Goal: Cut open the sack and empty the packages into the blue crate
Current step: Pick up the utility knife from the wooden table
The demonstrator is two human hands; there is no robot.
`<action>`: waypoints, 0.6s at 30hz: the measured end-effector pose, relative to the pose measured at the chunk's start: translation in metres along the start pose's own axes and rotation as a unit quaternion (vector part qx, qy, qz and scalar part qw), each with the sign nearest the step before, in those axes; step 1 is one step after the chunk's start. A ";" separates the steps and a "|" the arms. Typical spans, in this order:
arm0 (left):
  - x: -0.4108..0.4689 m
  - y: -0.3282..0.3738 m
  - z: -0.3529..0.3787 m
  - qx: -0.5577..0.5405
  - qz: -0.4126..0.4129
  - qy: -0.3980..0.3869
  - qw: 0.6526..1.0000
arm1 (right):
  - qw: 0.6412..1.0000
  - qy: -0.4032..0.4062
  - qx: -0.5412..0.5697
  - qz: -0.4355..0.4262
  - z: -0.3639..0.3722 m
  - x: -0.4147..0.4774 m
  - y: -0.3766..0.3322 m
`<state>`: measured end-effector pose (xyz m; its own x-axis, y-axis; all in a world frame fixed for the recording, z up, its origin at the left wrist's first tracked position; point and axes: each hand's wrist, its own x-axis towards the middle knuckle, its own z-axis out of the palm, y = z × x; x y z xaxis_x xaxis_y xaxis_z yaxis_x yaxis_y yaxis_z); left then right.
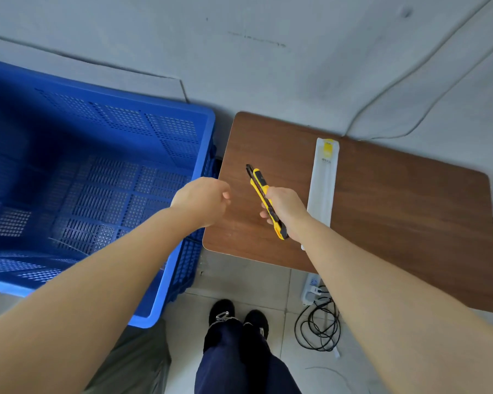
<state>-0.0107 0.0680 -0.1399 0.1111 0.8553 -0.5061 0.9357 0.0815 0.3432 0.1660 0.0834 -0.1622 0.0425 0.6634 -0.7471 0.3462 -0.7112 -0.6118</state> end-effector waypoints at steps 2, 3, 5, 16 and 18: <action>-0.013 0.002 -0.016 0.001 -0.002 0.006 1.000 | 1.000 -0.013 0.021 -0.001 -0.002 -0.019 -0.016; -0.020 0.003 -0.023 0.001 -0.004 0.011 1.000 | 1.000 -0.017 0.014 -0.016 -0.002 -0.029 -0.021; -0.035 0.002 -0.035 0.004 -0.009 0.023 1.000 | 0.998 -0.019 -0.020 -0.058 0.001 -0.047 -0.030; -0.153 -0.032 -0.053 -0.018 -0.106 0.092 0.990 | 0.976 -0.111 -0.098 -0.160 0.049 -0.129 -0.045; -0.177 -0.040 -0.048 -0.026 -0.130 0.099 0.986 | 0.967 -0.147 -0.114 -0.172 0.062 -0.143 -0.042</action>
<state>-0.0843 -0.0621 -0.0262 -0.2029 0.8849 -0.4193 0.9051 0.3328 0.2644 0.0878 0.0040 -0.0459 -0.3682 0.7336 -0.5712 0.4908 -0.3684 -0.7895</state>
